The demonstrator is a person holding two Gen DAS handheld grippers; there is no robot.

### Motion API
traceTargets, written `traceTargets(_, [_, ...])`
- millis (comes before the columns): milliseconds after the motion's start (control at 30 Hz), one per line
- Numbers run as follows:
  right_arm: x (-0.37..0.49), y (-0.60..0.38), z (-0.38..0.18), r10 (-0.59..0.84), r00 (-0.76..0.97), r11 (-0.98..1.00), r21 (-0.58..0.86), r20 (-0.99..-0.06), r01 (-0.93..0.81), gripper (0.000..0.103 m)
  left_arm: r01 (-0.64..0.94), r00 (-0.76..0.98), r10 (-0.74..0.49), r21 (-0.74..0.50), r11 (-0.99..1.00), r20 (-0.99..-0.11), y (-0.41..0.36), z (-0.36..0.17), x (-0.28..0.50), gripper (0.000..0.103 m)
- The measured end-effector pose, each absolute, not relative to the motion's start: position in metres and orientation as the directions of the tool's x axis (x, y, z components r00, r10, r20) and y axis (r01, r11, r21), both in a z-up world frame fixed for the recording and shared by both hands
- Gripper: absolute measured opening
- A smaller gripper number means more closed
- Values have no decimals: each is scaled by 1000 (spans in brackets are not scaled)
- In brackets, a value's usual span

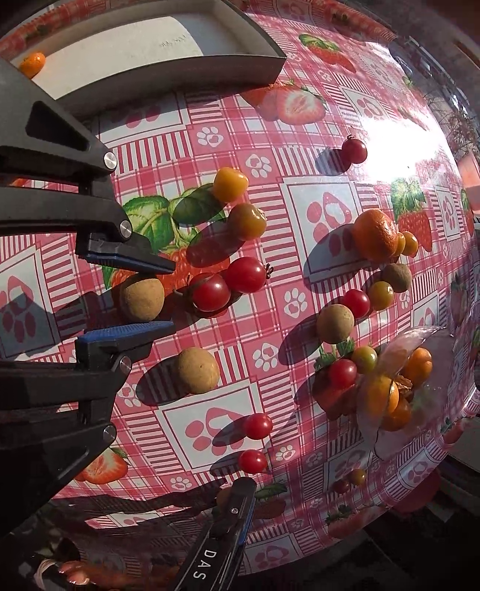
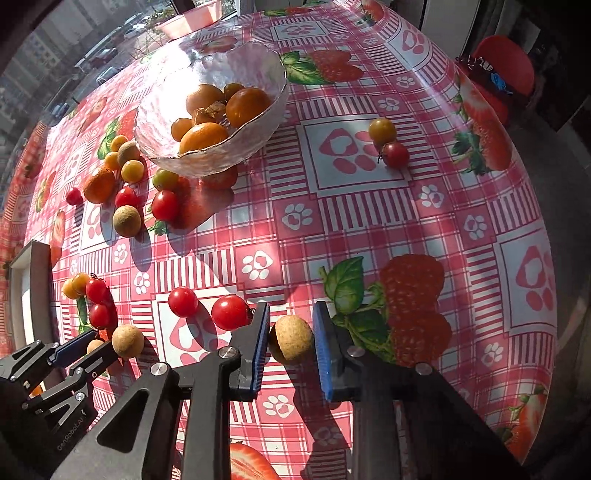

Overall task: Organize fruits
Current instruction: 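Grasp a tan fruit with each gripper, then carry both tan fruits into the white tray and open both grippers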

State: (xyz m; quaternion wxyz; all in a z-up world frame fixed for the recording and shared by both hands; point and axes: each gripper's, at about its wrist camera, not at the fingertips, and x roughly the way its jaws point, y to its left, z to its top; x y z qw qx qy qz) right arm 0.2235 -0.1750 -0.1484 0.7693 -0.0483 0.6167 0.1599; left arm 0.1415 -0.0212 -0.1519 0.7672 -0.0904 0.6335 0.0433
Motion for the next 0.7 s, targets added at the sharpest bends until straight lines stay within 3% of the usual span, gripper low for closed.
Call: traceTargets(700, [147, -150, -136, 297, 99, 919, 256, -950, -300, 26, -186, 241, -109, -156, 970, -965, 38, -111, 46, 28])
